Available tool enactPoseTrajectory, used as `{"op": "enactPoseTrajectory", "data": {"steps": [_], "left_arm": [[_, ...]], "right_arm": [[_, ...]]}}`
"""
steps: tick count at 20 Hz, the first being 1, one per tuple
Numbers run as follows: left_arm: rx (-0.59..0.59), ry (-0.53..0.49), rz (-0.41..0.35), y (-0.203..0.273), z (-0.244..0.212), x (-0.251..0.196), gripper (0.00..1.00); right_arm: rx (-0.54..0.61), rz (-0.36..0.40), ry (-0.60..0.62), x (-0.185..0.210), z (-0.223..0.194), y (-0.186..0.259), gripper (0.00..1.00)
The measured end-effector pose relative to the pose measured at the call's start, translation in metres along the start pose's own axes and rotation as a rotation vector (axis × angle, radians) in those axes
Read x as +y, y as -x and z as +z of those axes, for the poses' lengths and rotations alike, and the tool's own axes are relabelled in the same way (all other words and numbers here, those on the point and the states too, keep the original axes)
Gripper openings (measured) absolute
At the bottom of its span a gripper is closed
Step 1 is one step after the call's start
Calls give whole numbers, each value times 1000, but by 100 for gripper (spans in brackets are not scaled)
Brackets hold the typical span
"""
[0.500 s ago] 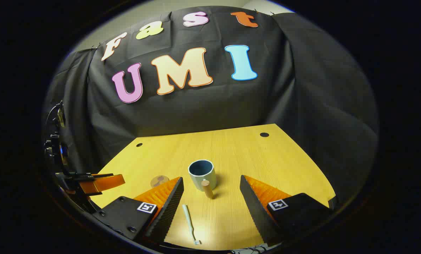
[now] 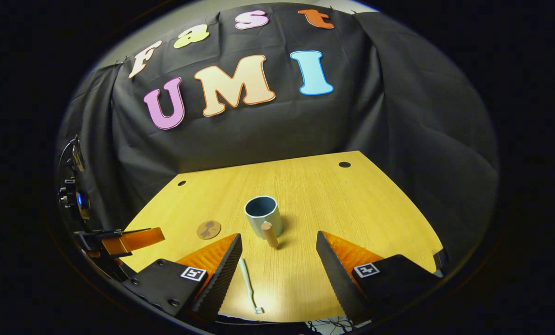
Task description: Put the toothbrush and toothpaste on the desktop into the cup, then pick up the cup and place it on the coaster on the desktop.
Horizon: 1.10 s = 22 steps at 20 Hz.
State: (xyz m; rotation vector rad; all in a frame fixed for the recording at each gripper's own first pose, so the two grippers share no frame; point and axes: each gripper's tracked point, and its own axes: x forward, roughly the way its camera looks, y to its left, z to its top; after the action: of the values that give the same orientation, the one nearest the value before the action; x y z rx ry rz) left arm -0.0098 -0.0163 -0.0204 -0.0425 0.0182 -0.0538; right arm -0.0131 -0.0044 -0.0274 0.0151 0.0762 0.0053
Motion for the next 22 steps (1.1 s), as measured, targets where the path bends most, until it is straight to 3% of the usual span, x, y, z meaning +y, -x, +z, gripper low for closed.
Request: {"op": "enactPoseTrajectory", "data": {"steps": [3,7,9,12,13,14,15,19,21,22], "left_arm": [[3,4,4,3,-3,-2,95],[-7,31,29,8,-9,1,95],[-35,50,40,13,-3,3,95],[-43,52,76,21,-9,11,93],[-42,54,88,23,-11,13,94],[-38,56,98,25,-13,15,94],[-39,57,109,29,-16,18,94],[-49,89,160,42,-24,33,95],[-44,95,185,50,-31,39,94],[-39,92,201,54,-35,45,94]], "right_arm": [[23,5,11,1,-10,-2,94],[56,33,26,8,-20,-7,98],[76,57,37,16,-26,-8,94],[113,95,62,28,-36,-12,99],[131,107,74,32,-40,-13,95],[152,119,88,33,-47,-13,99],[174,132,106,38,-53,-13,94],[285,140,209,44,-78,-21,99],[341,149,253,49,-89,-30,94],[374,157,270,53,-95,-35,99]]}}
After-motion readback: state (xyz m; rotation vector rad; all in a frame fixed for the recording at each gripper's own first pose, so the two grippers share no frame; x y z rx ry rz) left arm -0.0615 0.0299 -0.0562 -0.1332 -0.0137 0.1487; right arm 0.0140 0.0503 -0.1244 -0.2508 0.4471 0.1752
